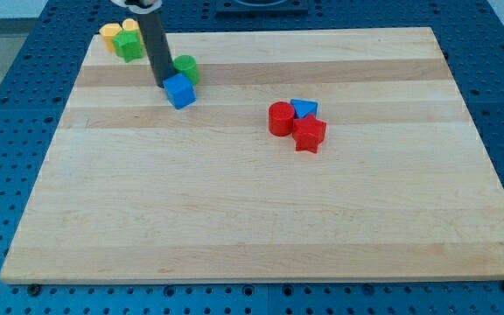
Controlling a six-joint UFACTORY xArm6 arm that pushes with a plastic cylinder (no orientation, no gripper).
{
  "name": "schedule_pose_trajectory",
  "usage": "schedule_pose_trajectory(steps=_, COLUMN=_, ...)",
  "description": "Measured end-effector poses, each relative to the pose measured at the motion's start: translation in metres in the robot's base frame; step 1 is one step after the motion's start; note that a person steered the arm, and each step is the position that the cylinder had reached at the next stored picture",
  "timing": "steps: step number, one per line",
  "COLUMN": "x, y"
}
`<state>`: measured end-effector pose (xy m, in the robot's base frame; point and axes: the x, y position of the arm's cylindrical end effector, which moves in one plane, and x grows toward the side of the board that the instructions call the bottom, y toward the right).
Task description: Push the blue cube into the blue triangle
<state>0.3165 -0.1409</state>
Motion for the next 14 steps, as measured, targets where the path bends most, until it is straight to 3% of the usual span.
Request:
schedule_pose_trajectory(steps=1, x=0.001, y=-0.009)
schedule_pose_trajectory(steps=2, x=0.002, y=-0.062)
schedule_pose_trajectory(steps=3, x=0.022, y=-0.062)
schedule_pose_trajectory(steps=6, x=0.024, y=0.139)
schedule_pose_trajectory(steps=7, x=0.023, y=0.173)
schedule_pose_trajectory(steps=10, x=0.017, y=0.048)
schedule_pose_trajectory(steps=14, x=0.038, y=0.092)
